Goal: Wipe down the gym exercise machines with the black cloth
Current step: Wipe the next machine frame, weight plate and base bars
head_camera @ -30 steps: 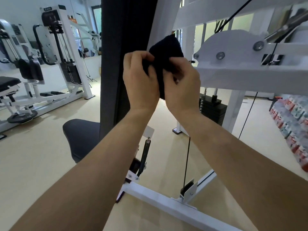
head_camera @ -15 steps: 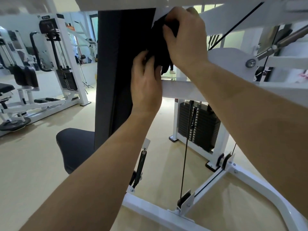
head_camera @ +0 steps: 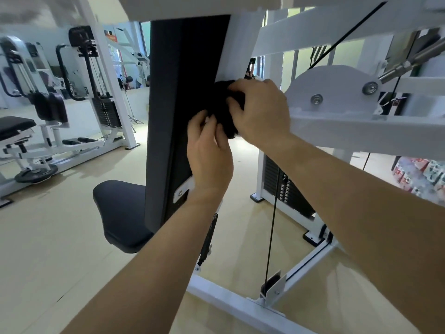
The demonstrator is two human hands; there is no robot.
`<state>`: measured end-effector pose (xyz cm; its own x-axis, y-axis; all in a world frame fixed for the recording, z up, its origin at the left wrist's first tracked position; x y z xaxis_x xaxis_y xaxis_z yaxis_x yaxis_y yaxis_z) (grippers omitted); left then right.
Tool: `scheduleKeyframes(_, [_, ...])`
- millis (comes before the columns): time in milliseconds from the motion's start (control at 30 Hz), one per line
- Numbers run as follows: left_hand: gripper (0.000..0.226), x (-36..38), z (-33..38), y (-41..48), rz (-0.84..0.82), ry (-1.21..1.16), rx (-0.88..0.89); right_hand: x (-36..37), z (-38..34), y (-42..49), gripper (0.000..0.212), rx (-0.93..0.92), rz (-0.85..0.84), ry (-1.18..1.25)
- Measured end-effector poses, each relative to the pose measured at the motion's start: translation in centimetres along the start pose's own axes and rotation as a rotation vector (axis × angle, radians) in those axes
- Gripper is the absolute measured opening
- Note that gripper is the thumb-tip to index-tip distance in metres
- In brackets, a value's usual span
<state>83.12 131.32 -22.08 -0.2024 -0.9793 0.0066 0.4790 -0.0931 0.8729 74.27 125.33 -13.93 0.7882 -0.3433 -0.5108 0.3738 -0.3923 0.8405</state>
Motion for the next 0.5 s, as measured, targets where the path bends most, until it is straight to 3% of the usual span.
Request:
scheduleKeyframes(133, [0.035,-1.3,0.8,-1.2,0.056,-0.052,-0.093,1.0,0.3,-2.4,0.039,-0.112,0.041,-0.048])
scheduleKeyframes(267, [0.025,-1.4,-0.4,-3.1,0.044,-0.017,-0.123,2.1,-0.9,-5.6,0.039,-0.141,0.108,0.003])
scheduleKeyframes(367, [0.017,-1.4,-2.2,-4.6,-0.016,0.027,-0.234,3.8,-1.0,-8.7,0.044,-0.023,0.062,0.117])
scheduleKeyframes(433, [0.023,-1.4,-3.1,-5.3,-0.085,0.079,-0.311,5.3,-0.9,-10.3,0.041,0.074,-0.007,0.203])
scheduleKeyframes(500, [0.019,-1.3,-3.7,-5.7,-0.103,0.125,-0.276,6.3,-0.7,-10.8,0.037,0.189,-0.064,0.339])
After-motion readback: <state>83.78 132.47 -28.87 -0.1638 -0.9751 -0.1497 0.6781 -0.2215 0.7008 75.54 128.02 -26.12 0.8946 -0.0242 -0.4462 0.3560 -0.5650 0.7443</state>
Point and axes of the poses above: each hand's wrist, its own y-axis towards the middle knuckle, its own x-axis out of the palm, z = x × y, the point moved 2 cm from there along y, towards the middle knuckle, and after that the axes turned 5 degrees about -y, right-handed, at the moved point
